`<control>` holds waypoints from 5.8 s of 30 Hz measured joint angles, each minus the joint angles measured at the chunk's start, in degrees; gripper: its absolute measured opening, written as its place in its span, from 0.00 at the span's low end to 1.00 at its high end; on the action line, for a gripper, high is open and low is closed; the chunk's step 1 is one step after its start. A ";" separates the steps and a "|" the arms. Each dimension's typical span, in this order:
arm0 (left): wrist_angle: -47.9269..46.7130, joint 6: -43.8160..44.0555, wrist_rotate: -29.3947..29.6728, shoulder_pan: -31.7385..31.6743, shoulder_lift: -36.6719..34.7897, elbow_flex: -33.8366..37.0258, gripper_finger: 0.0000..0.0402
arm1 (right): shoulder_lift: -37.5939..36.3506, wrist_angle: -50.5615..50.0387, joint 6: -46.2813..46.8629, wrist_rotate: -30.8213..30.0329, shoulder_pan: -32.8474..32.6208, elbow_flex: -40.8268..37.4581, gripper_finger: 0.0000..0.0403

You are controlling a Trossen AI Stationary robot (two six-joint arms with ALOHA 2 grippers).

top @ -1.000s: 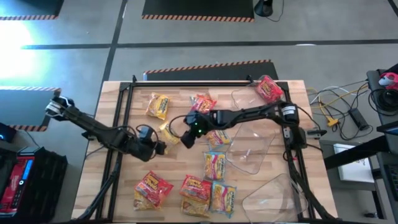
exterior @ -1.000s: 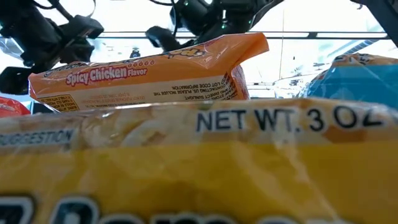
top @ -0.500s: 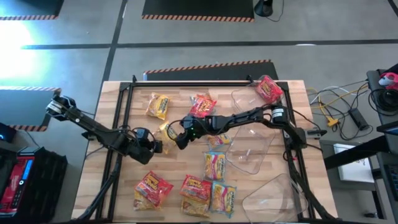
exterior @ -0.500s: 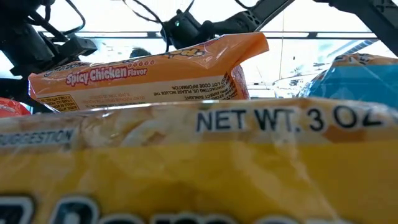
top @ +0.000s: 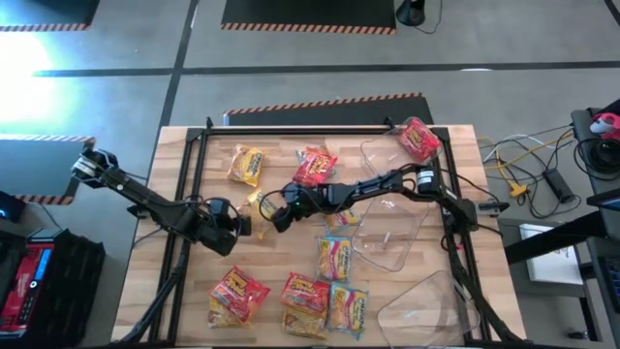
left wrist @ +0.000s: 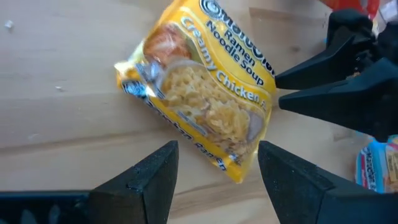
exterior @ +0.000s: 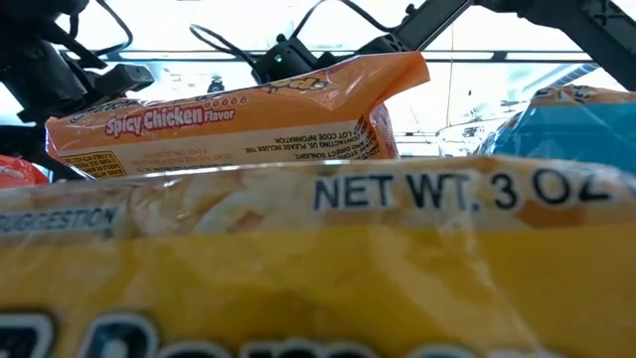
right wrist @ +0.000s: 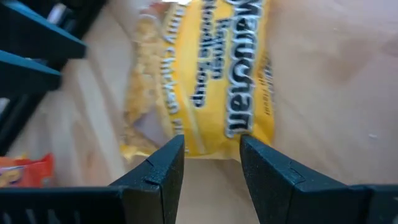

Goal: Sort Maruchan noodles
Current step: Put the yellow noodle pack into the middle transparent bin

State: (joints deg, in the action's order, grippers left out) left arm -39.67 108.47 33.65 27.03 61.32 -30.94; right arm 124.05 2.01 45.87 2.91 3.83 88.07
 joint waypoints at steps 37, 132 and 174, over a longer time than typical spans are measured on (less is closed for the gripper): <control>19.81 3.55 7.42 -1.23 6.99 9.43 0.51 | -0.33 -21.54 -11.57 -1.20 -0.24 0.15 0.32; 88.28 -53.59 7.68 -16.55 15.61 6.49 0.28 | -35.01 -44.11 -18.54 -13.76 -8.60 -1.13 0.32; 110.24 -70.11 1.41 -20.94 16.96 -1.18 0.28 | -54.64 31.13 -5.89 5.14 3.72 -44.35 0.53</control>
State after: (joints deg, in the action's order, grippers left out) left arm 70.57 38.37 35.06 6.09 78.28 -32.11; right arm 69.41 33.14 39.97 8.05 7.55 43.72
